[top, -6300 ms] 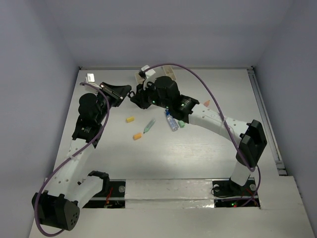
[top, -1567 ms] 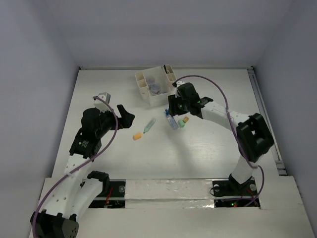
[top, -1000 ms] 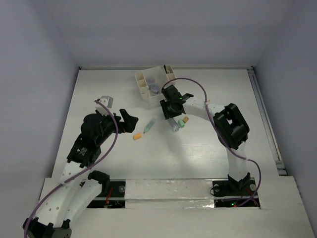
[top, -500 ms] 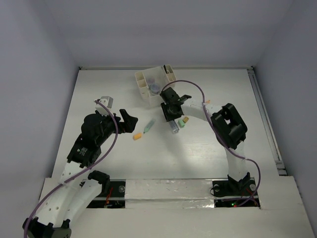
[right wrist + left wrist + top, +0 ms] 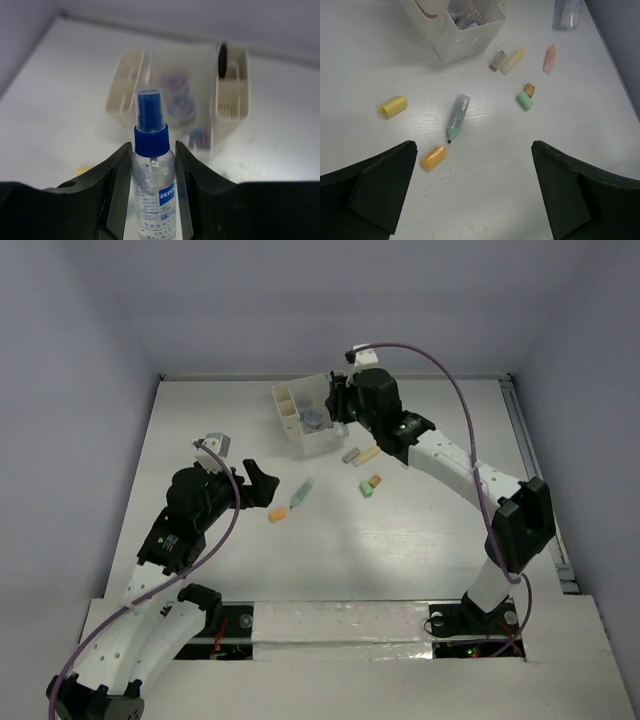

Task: Sort the stationery into containers
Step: Place the stationery in the storage box.

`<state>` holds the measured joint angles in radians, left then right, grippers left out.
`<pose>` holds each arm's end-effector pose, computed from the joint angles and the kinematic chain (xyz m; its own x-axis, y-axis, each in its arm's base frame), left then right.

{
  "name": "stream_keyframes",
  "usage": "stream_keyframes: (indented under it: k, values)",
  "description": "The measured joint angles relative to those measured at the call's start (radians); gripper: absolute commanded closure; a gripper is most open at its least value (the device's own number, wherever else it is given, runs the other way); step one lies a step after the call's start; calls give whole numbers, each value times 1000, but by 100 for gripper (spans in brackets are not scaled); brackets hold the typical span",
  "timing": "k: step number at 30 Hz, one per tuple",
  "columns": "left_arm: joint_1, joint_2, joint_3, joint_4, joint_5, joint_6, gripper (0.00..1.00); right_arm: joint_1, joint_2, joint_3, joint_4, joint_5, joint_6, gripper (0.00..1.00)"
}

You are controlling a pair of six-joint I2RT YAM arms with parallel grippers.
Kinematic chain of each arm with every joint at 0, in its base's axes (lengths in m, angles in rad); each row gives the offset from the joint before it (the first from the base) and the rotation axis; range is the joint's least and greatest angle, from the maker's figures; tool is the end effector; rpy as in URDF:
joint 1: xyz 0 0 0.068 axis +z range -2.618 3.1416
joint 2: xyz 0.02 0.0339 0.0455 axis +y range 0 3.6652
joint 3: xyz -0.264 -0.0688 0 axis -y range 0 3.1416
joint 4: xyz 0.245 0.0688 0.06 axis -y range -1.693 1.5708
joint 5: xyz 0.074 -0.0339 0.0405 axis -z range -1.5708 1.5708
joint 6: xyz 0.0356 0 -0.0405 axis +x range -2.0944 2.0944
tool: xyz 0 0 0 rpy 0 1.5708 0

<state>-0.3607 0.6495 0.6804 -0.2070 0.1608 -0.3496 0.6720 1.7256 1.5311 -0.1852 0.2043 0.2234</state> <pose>0.1479 -0.0619 0.3216 -0.3238 -0.2392 -0.9154 0.4097 0.8366 -0.3636 0.3283 0.2520 0.3455 -0.3852 -0.0293 -0.9224 -0.3864 0.9128 0.1324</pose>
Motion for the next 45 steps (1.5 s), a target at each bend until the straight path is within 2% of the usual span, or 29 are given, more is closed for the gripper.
stream_keyframes:
  k: [3, 8, 15, 26, 45]
  values:
    - [0, 8, 0, 0, 0, 0, 1, -48, -5, 2, 199, 8, -8, 98]
    - [0, 23, 0, 0, 0, 0, 1, -137, 64, 2, 439, 35, -35, 98]
    - [0, 52, 0, 0, 3, 0, 1, -158, 204, 15, 669, 56, -122, 98]
    - [7, 59, 0, 1, 10, 0, 1, -183, 364, 84, 800, 43, -137, 98]
    - [25, 83, 0, 2, 23, 1, 1, -193, 416, 45, 896, 26, -76, 96]
